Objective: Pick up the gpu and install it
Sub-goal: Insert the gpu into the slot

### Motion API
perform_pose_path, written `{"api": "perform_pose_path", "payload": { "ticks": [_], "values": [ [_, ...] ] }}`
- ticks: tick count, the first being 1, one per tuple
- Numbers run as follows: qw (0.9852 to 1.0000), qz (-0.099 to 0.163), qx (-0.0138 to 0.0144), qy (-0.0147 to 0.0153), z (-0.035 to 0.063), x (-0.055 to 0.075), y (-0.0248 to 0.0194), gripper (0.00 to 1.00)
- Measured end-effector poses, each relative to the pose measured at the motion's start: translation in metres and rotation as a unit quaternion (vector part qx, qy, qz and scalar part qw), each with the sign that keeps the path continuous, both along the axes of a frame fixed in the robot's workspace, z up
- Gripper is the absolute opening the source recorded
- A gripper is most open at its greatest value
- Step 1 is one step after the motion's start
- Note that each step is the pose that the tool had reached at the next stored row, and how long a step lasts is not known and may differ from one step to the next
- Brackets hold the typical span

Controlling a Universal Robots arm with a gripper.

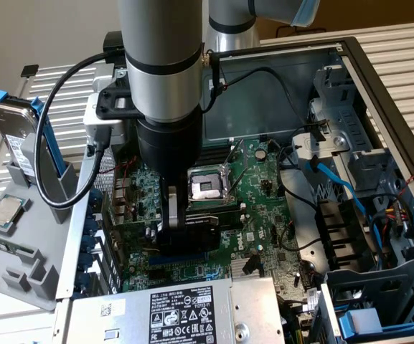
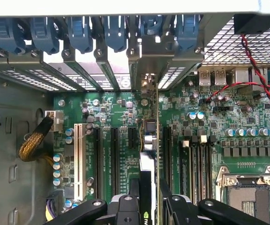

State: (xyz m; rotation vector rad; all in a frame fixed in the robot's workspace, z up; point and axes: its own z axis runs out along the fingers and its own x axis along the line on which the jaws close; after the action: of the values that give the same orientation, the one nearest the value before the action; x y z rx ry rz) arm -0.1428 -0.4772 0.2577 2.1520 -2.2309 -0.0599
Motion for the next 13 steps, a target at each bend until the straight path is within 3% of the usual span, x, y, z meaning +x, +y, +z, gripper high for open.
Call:
{"api": "perform_pose_path", "payload": {
  "ticks": [13],
  "values": [
    [1.0, 0.0, -0.0001, -0.0001, -0.0014, 0.0, 0.0009, 0.27]
  ]
}}
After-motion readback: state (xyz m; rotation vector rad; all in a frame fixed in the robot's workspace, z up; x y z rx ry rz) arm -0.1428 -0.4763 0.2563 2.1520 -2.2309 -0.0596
